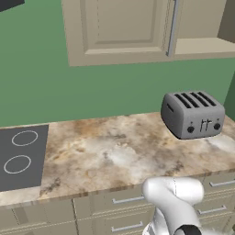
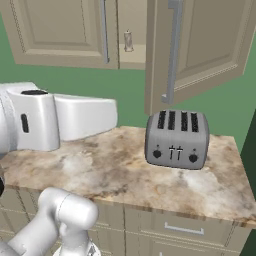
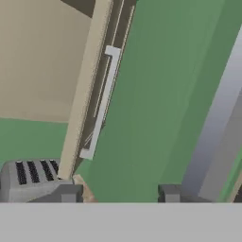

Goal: Get the candle and the wine from the cabinet and move them to the dining counter.

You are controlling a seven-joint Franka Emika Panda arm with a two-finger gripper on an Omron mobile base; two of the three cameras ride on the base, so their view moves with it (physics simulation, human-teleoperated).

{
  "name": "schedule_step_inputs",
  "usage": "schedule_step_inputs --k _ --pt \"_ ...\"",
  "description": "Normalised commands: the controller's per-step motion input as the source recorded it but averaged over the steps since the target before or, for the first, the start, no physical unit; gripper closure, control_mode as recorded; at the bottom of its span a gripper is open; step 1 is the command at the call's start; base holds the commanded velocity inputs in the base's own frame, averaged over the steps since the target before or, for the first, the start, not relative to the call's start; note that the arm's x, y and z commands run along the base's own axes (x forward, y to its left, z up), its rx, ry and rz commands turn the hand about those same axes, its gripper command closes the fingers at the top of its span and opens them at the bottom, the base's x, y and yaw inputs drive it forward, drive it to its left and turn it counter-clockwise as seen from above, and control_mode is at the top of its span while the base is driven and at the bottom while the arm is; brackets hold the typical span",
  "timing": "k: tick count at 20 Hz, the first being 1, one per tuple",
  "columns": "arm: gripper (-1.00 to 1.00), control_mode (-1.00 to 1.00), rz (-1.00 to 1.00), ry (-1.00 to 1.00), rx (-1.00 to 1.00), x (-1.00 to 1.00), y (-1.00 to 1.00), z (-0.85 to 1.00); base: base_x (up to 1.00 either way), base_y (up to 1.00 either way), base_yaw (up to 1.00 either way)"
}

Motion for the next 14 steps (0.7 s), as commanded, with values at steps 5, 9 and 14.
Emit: schedule_step_inputs --k 5,9,14 --pt "-1.00 -1.00 -0.16 0.03 0.00 -0.10 0.97 0.05 0.00 0.00 0.00" --pt "-1.00 -1.00 -0.26 -0.01 0.00 0.01 0.92 0.04 0.00 0.00 0.00" --pt "-1.00 -1.00 -0.31 -0.13 0.00 0.43 0.68 0.00 0.00 0.00 0.00"
